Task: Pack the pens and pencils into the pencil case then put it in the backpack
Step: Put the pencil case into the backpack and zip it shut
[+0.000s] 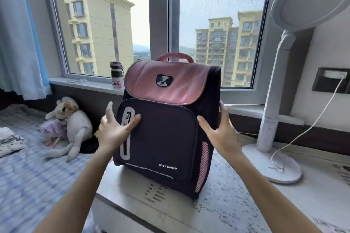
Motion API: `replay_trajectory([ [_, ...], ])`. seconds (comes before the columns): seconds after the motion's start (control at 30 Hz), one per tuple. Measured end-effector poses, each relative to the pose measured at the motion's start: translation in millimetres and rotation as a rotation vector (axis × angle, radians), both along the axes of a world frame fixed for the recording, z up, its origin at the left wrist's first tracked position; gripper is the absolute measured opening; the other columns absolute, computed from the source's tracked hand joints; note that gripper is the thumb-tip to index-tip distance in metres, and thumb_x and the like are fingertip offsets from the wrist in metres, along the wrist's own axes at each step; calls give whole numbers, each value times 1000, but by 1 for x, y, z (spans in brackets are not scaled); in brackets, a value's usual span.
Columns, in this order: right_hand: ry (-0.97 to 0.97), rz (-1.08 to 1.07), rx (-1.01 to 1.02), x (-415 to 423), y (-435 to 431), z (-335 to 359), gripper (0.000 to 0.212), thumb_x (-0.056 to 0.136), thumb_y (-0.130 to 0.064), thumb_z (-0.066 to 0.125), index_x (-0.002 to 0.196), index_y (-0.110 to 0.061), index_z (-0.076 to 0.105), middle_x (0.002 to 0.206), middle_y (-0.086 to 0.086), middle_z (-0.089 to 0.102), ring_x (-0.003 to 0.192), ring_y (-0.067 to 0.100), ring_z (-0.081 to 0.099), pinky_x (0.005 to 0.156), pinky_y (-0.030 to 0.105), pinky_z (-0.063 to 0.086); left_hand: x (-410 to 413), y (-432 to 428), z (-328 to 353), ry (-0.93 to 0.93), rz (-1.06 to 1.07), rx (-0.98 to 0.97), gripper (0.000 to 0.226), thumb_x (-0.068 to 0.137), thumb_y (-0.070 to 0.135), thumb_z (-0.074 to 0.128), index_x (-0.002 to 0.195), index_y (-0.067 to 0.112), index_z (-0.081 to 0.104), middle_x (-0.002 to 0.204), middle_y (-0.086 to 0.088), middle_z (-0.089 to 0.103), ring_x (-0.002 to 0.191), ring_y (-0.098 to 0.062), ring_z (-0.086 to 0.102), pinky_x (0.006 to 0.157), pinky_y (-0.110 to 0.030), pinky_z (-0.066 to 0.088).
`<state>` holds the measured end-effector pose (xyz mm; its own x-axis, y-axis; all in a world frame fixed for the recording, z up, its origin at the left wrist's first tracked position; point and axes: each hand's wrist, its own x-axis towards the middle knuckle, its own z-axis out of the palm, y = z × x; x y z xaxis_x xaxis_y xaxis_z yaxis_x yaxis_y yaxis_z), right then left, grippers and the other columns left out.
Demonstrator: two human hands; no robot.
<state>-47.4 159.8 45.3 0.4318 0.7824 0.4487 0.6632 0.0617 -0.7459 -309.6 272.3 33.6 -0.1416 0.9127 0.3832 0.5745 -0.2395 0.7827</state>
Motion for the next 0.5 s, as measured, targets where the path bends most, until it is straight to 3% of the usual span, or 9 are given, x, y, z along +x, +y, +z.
replay_trajectory([
  [0.07,254,161,-82,3,0,-20,93,59,-81,55,138,-45,23,132,-12,55,119,14,54,105,40,39,-4,3,0,-196,-145,-116,109,44,89,54,132,27,37,126,-8,57,115,-26,54,99,-42,42],
  [0.13,403,229,-135,0,5,-40,83,61,-80,54,133,-45,34,122,-17,60,115,10,55,105,38,39,-1,0,-3,-158,-108,-119,95,46,92,47,113,24,53,108,-2,65,103,-24,60,92,-42,46],
  [0.23,496,222,-108,-9,14,-42,66,67,-78,44,123,-44,47,117,-17,62,116,13,54,105,41,39,7,-7,6,-111,-24,-74,82,51,87,41,103,25,55,102,-1,65,98,-25,59,86,-38,45],
  [0.4,567,167,-165,-1,19,-18,60,84,-67,33,124,-27,51,123,-2,61,115,23,55,102,47,41,10,-16,27,98,144,-94,104,46,98,28,118,27,50,115,-8,64,110,-35,55,94,-45,41],
  [0.5,624,193,-212,10,26,-12,53,93,-56,32,125,-18,50,124,5,60,113,25,57,101,47,43,16,-19,38,283,241,-107,105,56,93,27,126,17,45,123,-16,58,116,-38,51,92,-45,42],
])
